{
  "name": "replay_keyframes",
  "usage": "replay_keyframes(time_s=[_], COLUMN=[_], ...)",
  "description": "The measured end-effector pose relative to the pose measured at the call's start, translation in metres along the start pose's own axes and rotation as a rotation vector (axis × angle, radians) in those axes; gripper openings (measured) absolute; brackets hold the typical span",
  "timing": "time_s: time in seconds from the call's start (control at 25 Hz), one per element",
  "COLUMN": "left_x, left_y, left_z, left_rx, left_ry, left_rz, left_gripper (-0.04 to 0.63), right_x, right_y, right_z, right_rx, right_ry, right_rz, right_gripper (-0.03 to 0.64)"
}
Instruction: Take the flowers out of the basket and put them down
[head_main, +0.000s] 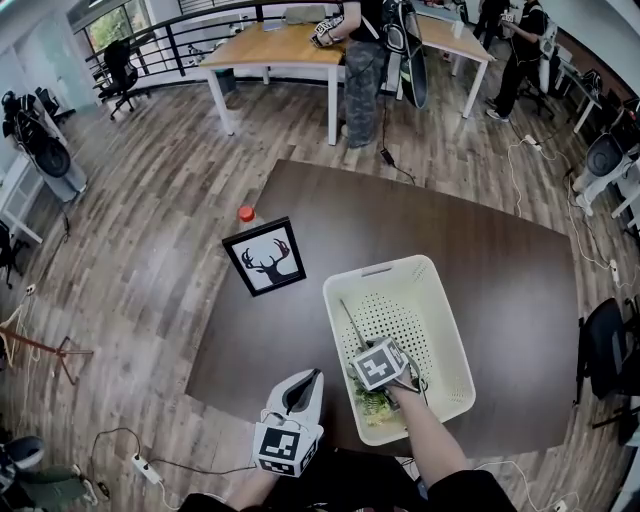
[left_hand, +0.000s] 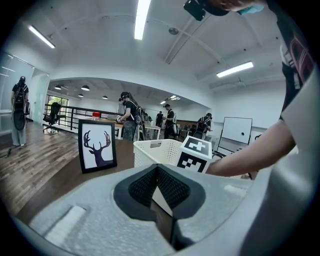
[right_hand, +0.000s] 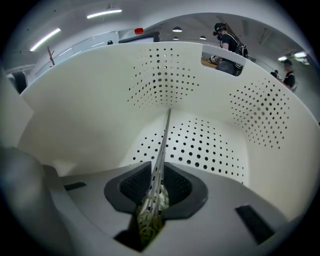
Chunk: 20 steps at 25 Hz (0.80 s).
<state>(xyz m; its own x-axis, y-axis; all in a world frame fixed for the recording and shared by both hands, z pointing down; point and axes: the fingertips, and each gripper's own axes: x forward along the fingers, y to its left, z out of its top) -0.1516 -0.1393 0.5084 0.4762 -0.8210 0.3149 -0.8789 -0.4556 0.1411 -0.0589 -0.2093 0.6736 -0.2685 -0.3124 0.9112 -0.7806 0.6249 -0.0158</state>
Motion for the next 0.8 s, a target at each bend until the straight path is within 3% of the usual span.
replay_keyframes(time_s=[0.4, 0.8], left_x=[-0.002, -0.005], left_y=[0.000, -0.005], left_z=[0.000, -0.003], left_rx=[0.012, 0.011], left_ry=[-0.007, -0.002], left_rz=[-0.015, -0.021], left_gripper=[0.002, 0.002], right_x=[-0.007, -0.034], right_y=[-0.012, -0.016], right_z=[0.003, 0.010], right_rx=[0.120, 0.153], right_ry=[-0.066, -0.149], right_rz=[0.031, 0.021], right_gripper=[0.046, 0.043])
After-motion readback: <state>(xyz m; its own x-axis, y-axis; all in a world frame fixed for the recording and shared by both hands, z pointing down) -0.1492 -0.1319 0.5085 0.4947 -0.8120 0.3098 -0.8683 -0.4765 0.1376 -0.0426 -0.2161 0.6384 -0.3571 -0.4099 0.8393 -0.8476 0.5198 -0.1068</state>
